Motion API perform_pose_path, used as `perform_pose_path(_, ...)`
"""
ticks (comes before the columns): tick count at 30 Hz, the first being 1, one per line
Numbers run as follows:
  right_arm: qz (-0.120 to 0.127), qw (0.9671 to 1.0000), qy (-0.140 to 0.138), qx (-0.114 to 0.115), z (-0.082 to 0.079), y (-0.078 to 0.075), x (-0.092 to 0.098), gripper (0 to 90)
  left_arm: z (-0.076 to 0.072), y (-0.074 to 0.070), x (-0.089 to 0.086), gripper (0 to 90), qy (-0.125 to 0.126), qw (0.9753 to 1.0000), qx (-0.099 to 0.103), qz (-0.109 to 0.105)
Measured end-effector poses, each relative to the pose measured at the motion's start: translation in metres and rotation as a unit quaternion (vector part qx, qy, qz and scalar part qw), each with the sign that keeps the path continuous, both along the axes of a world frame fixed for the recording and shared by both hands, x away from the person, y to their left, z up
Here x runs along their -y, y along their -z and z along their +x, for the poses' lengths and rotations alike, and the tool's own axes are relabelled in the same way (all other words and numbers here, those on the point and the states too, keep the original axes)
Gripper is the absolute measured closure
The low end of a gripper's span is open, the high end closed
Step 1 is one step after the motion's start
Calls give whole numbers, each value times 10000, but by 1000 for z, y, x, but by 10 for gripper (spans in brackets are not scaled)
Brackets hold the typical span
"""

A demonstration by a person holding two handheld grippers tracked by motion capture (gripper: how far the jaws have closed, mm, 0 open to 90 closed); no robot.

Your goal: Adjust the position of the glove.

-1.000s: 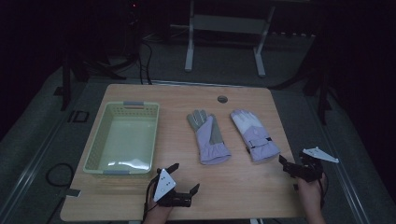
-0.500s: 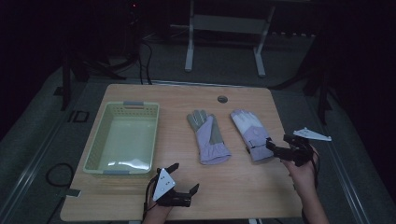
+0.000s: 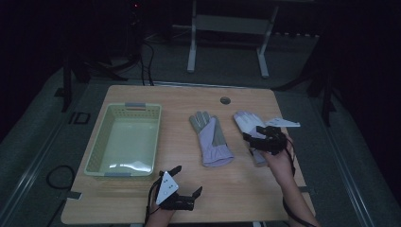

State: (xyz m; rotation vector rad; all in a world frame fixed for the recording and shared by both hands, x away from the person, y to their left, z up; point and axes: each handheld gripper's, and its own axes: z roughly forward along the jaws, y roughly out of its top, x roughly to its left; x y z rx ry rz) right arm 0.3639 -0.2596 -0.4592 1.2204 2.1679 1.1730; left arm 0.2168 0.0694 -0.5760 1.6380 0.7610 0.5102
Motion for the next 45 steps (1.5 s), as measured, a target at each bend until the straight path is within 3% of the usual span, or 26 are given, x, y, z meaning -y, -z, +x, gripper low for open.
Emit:
perform_pose_path(7,12,9993,-319,-219,16,10,-35,379,0,0,-1,1,52,10000,-11,-41)
perform_pose_path(9,-98,9988,-419,-245,23,13,-44,388,1,0,-1,1,58,10000,-18,-74)
perform_pose_path(17,-229,9973,-516,-460,36,31,-67,426,0,0,-1,1,38,10000,-6,-23)
perform_pose_path(24,-698,9946,-525,-558,43,54,-86,463,0,0,-1,1,50,10000,1,-36)
perform_pose_path(28,-737,9947,-470,-538,47,66,-91,498,0,0,-2,1,43,10000,-5,-57)
perform_pose_path(31,-1247,9894,-460,-590,49,82,-100,496,0,0,-2,1,42,10000,-4,-56)
perform_pose_path(36,-1076,9917,-404,-572,47,91,-99,535,-1,0,-1,1,55,10000,-1,-26)
perform_pose_path(39,-1136,9902,-560,-592,47,91,-99,643,0,0,-1,1,45,10000,-9,-31)
perform_pose_path(41,-1149,9899,-558,-608,47,90,-100,673,0,0,-1,1,48,10000,-11,-33)
perform_pose_path(42,-1209,9892,-523,-644,47,89,-103,742,0,0,-1,1,49,10000,-7,-29)
perform_pose_path(45,-1256,9883,-407,-757,47,87,-107,818,0,0,-1,1,54,10000,-6,-42)
